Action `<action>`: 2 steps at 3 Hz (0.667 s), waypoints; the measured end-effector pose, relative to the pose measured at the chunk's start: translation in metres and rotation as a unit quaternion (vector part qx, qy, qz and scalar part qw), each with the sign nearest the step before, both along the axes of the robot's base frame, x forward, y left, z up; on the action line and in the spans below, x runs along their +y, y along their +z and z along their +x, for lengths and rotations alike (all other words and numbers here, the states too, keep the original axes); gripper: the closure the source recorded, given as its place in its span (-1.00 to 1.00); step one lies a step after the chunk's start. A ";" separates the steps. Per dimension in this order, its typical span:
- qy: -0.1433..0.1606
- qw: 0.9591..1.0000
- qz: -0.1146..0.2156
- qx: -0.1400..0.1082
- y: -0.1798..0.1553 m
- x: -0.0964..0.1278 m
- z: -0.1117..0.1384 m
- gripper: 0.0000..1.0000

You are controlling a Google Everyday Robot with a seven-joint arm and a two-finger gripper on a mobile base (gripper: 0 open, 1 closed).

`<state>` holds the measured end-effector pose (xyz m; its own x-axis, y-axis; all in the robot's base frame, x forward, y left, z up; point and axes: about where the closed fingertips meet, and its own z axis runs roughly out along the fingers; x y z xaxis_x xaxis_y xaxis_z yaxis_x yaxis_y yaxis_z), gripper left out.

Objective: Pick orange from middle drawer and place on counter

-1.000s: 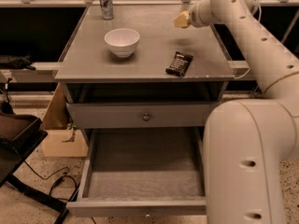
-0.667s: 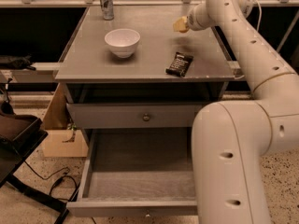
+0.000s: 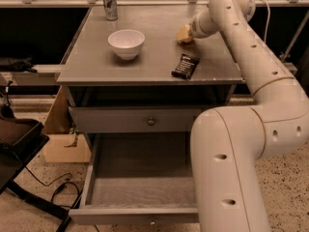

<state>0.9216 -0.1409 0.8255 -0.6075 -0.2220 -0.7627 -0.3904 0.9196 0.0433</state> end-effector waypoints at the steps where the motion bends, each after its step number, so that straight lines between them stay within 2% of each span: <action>1: 0.000 1.000 0.000 0.000 0.000 0.000 0.000 0.01; 2: 0.000 1.000 0.000 0.000 0.000 0.000 0.000 -0.46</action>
Offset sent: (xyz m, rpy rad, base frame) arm 0.0000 0.0000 0.0000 0.0000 0.0000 0.0000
